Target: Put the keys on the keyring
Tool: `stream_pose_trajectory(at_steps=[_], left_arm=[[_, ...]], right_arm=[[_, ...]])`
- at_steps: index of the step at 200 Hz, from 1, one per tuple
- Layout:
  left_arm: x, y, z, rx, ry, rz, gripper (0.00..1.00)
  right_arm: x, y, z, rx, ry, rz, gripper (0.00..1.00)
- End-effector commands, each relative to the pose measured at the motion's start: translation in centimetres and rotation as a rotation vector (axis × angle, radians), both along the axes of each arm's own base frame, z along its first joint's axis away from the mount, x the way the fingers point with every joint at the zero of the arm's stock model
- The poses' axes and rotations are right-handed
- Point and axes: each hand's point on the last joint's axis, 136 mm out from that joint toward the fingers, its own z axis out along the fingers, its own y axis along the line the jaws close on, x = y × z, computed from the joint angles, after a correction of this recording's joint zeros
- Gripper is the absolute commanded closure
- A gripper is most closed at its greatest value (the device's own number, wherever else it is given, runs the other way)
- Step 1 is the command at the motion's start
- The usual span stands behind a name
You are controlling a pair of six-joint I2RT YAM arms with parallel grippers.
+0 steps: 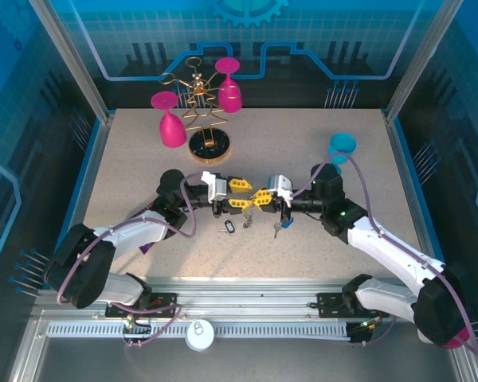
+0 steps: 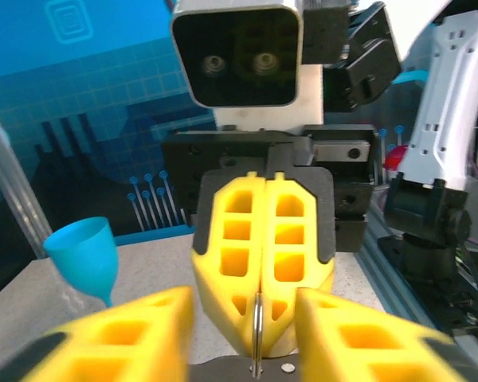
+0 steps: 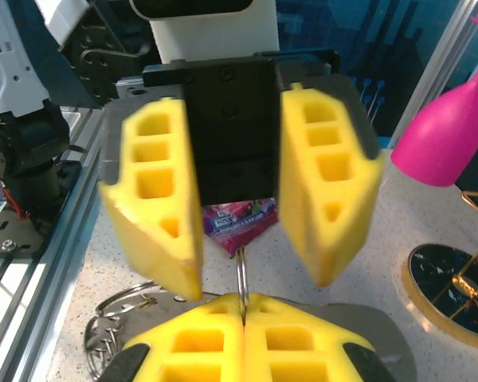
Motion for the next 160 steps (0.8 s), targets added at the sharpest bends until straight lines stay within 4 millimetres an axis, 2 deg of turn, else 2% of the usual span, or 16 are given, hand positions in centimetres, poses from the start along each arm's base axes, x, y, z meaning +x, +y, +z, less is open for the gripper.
stream_pose_trajectory(at_steps=[1, 22, 25, 56, 99, 160], left_arm=[[0.9, 0.8, 0.6, 0.052, -0.072, 0.118, 0.53], [1.0, 1.5, -0.4, 0.211, -0.085, 0.164, 0.54], [1.0, 1.7, -0.6, 0.232, -0.088, 0.170, 0.55], [0.9, 2.5, -1.8, 0.366, -0.089, 0.192, 0.60], [0.9, 2.0, -2.0, 0.360, -0.069, 0.154, 0.60], [0.2, 1.4, -2.3, 0.353, -0.044, 0.091, 0.64]], right_arm=[[0.4, -0.7, 0.1, -0.099, 0.006, -0.066, 1.00], [0.6, -2.0, -1.8, -0.260, 0.012, -0.130, 1.00], [0.8, -2.0, -1.1, -0.269, -0.008, -0.137, 1.00], [0.9, -2.6, -1.7, -0.423, -0.054, -0.172, 1.00], [0.6, -1.2, -1.2, -0.497, -0.085, -0.138, 1.00], [0.5, 1.2, 0.1, -0.501, -0.119, -0.094, 1.00]])
